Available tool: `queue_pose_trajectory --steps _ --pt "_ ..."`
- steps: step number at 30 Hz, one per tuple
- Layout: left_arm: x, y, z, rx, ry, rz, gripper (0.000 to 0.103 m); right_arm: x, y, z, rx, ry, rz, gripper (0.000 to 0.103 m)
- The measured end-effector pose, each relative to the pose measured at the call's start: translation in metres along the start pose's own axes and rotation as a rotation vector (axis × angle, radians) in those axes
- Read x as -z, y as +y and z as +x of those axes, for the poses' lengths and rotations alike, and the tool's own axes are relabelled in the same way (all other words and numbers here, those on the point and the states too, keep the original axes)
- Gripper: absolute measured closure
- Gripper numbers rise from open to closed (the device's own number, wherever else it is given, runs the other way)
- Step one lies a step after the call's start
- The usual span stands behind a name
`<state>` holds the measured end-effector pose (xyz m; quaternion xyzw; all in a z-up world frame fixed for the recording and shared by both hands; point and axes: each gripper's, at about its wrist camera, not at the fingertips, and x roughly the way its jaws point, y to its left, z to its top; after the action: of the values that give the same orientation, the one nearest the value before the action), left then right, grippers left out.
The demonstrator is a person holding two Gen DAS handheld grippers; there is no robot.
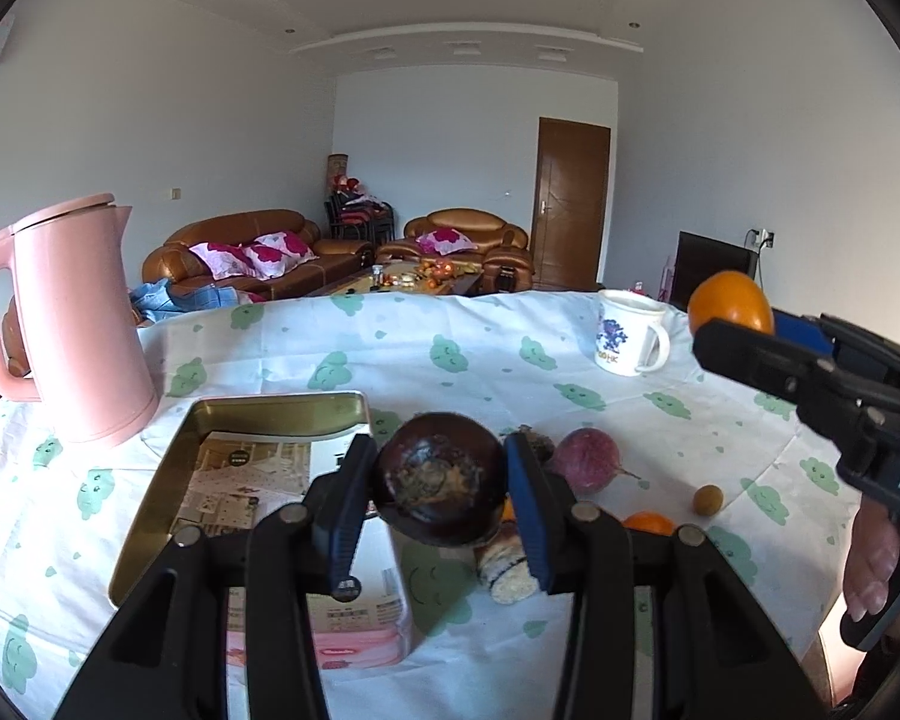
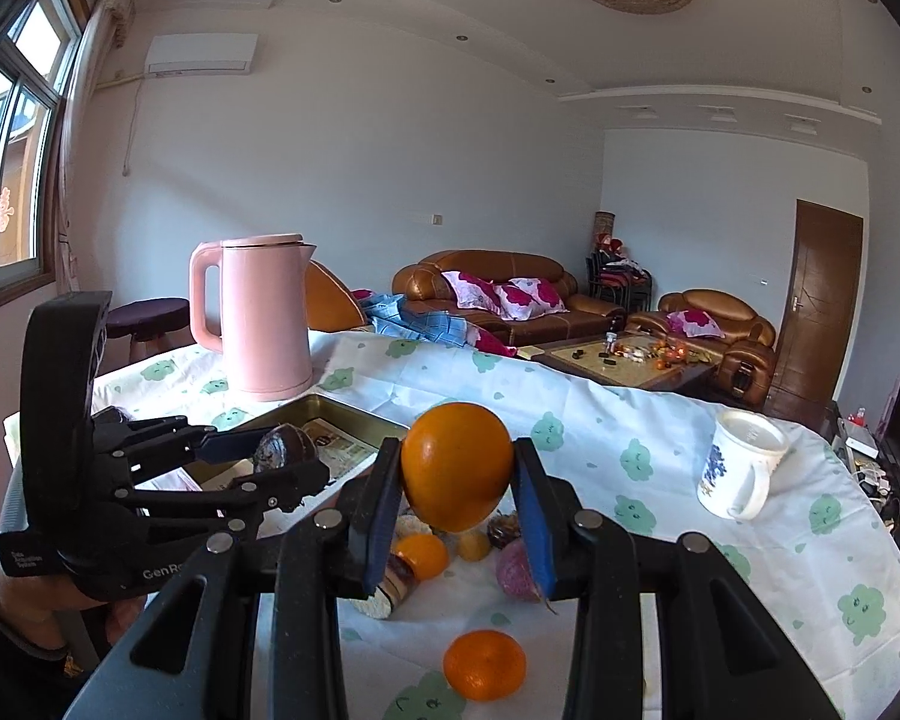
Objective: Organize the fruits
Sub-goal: 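Carry the dark fruit and the orange in both grippers over the open tin box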
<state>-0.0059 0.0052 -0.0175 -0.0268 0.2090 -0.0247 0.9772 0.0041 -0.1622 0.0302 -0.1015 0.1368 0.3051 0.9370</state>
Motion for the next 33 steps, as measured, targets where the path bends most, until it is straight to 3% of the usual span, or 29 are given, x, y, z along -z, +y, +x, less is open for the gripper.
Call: queue_pose_trajectory --steps 17,33 --pt "-0.010 0.056 0.027 -0.104 0.054 -0.024 0.058 -0.036 0.021 0.064 -0.124 0.038 -0.022 0.065" --pt "-0.011 0.097 0.060 -0.164 0.147 -0.026 0.058 -0.028 0.040 0.138 -0.184 0.160 -0.023 0.065"
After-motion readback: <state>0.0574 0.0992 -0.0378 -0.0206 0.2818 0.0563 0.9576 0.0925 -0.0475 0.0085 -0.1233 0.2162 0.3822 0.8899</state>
